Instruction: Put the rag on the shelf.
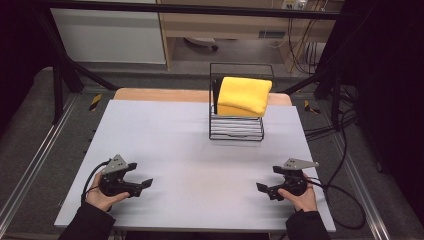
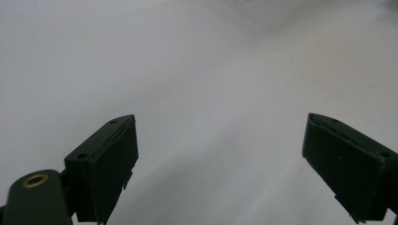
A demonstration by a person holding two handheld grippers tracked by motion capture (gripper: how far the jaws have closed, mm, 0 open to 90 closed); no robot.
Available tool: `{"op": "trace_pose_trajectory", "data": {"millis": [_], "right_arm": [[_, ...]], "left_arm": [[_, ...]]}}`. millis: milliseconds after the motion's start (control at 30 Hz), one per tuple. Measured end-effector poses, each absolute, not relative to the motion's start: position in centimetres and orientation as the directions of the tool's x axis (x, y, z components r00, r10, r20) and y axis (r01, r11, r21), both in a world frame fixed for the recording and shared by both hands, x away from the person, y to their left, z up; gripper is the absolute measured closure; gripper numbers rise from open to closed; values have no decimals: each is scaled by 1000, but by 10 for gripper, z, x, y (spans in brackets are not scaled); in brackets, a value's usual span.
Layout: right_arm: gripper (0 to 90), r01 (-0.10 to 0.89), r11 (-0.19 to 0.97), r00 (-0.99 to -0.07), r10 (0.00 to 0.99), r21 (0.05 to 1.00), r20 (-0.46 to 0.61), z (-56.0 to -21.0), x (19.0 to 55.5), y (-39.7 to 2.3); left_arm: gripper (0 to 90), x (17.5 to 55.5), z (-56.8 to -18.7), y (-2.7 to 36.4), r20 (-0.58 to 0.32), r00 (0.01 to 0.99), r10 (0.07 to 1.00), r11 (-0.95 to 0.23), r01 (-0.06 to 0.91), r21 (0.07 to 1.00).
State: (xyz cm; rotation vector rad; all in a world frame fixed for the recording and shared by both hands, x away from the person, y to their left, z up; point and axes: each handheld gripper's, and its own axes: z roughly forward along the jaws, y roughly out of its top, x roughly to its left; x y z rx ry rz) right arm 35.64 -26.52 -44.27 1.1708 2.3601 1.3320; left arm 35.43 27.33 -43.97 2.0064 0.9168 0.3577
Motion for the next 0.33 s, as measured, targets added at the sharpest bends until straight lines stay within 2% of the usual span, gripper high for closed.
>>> {"op": "trace_pose_trajectory", "data": {"millis": [333], "right_arm": [[7,554,303,-669,716,776,198,-448,357,-267]], "left_arm": [[106,353,-447,277,-85,679,729,-354,480,803]]}}
